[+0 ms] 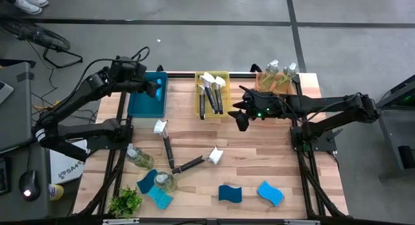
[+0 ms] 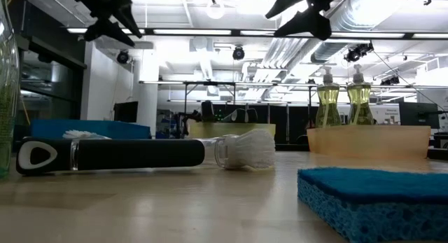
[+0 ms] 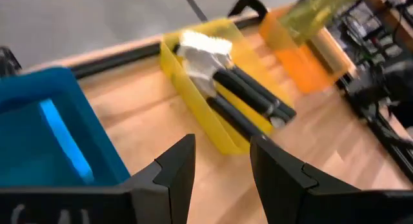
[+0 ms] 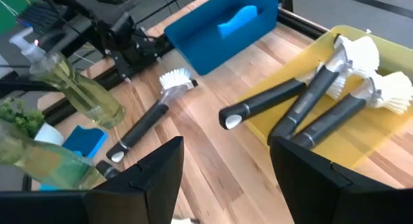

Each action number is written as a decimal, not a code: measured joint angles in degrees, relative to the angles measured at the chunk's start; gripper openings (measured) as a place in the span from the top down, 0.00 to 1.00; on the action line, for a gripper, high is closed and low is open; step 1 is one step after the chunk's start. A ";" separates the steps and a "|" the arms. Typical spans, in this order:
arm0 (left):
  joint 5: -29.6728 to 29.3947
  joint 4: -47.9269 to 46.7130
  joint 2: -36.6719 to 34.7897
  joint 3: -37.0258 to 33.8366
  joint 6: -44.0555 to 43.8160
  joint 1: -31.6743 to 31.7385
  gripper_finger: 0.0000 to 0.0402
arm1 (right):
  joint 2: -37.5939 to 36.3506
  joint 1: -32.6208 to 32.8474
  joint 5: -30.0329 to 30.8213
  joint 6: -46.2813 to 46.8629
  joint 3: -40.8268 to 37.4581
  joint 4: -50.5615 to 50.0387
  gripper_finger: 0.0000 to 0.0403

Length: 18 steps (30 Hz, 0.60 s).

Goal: Pick & Place Kitchen Sink Supplies
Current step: Put the green dishwashing liquid dispenser into the orange bin

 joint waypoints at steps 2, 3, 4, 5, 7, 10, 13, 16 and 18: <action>0.35 -2.87 -1.08 0.00 -0.02 -2.21 0.64 | -0.57 0.33 -0.04 0.00 0.00 -1.46 0.44; 0.82 -4.20 -1.58 0.00 -0.02 -3.32 0.64 | -0.83 0.54 -0.02 0.00 0.00 -2.06 0.44; 1.57 -5.58 -2.05 0.00 0.06 -4.39 0.64 | -0.89 0.80 -0.05 0.00 0.00 -2.56 0.44; 2.33 -6.97 -2.52 0.00 0.24 -5.53 0.64 | -0.91 1.09 -0.08 0.00 0.00 -2.91 0.44; 4.15 -9.77 -3.50 0.00 0.58 -7.62 0.64 | -0.89 1.72 -0.19 0.00 0.00 -3.76 0.44; 6.93 -13.09 -5.04 0.00 0.50 -10.78 0.64 | -0.85 2.59 -0.19 0.00 -0.04 -4.58 0.44; 8.58 -16.02 -6.37 0.00 -1.41 -13.71 0.64 | -0.85 3.36 -0.19 0.00 -0.49 -4.70 0.44; 7.86 -21.30 -6.86 1.68 -4.06 -16.45 0.64 | -0.83 4.13 -0.19 0.00 -0.57 -5.23 0.44; 5.93 -25.40 -6.73 4.32 -5.56 -18.32 0.64 | -0.83 4.55 -0.19 0.00 -0.57 -5.30 0.44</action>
